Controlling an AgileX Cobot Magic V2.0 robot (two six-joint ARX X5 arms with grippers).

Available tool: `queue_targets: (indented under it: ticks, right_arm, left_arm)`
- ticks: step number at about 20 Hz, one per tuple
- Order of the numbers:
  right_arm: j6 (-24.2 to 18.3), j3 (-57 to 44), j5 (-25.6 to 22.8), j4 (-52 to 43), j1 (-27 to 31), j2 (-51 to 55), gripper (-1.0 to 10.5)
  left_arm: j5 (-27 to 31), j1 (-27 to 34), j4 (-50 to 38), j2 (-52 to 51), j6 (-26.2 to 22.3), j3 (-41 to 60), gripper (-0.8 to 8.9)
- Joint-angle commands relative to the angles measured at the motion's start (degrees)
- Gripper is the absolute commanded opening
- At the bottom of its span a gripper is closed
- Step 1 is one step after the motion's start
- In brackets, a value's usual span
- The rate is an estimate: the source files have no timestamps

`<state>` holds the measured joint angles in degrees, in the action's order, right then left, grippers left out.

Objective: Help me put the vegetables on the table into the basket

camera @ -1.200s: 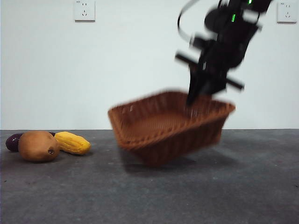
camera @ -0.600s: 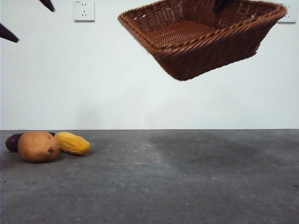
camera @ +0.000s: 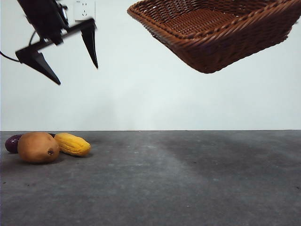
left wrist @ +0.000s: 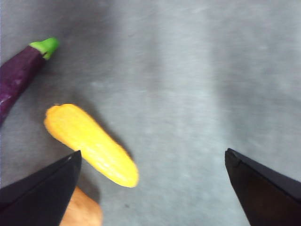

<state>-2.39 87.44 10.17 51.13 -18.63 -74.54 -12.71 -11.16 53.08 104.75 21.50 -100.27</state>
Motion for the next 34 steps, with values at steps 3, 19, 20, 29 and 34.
queue_targets:
  ticks: [3,19,20,29,34]
  right_arm:
    - [-0.9,0.2,-2.7,-0.1,0.0,1.3,-0.1]
    - [-2.8,0.1,-2.0,3.0,0.0,1.3,-0.1]
    - [-2.9,0.1,-2.0,3.0,0.0,1.3,-0.1]
    - [-3.6,0.1,-2.0,3.0,0.0,1.3,-0.1]
    - [-3.9,0.0,-2.0,3.0,0.0,1.3,-0.1]
  left_arm:
    - [4.2,-0.2,4.8,6.2,2.5,-0.4,5.93]
    - [8.5,-0.1,0.3,15.8,5.4,-0.4,5.94]
    - [8.5,-0.1,-0.2,16.3,5.4,-0.4,5.94]
    - [8.7,-0.1,-3.4,19.7,6.6,-0.4,5.94]
    - [8.7,-0.1,-5.2,21.0,6.8,-0.4,5.48]
